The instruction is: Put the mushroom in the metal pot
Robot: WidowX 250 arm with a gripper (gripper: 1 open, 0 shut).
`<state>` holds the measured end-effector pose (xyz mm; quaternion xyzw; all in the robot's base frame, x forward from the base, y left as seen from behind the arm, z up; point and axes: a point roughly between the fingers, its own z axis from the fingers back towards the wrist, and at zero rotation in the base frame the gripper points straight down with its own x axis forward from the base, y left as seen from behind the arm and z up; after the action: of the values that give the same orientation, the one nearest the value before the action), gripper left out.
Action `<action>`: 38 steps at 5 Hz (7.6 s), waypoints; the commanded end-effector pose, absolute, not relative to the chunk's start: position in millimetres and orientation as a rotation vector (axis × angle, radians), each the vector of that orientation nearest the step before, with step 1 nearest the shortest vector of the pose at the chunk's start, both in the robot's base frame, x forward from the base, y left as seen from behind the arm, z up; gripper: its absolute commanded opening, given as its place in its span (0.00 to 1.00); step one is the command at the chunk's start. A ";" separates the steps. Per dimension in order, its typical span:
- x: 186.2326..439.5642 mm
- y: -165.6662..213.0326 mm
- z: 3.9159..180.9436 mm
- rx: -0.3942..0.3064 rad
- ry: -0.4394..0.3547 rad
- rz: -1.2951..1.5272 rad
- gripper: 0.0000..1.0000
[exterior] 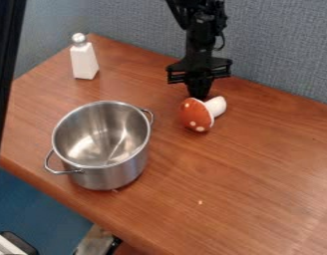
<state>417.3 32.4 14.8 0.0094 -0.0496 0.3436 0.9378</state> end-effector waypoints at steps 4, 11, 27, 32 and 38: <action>427.0 23.8 112.6 -0.025 -0.260 0.577 1.00; 355.5 -4.6 110.9 0.036 -0.182 0.502 1.00; 370.9 84.3 147.3 -0.155 -0.260 0.755 1.00; 382.6 63.1 90.5 -0.114 -0.116 0.520 1.00; 379.0 14.1 104.7 -0.132 -0.145 0.318 1.00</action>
<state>376.1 16.3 75.6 -0.0589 -0.0331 0.1646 0.9840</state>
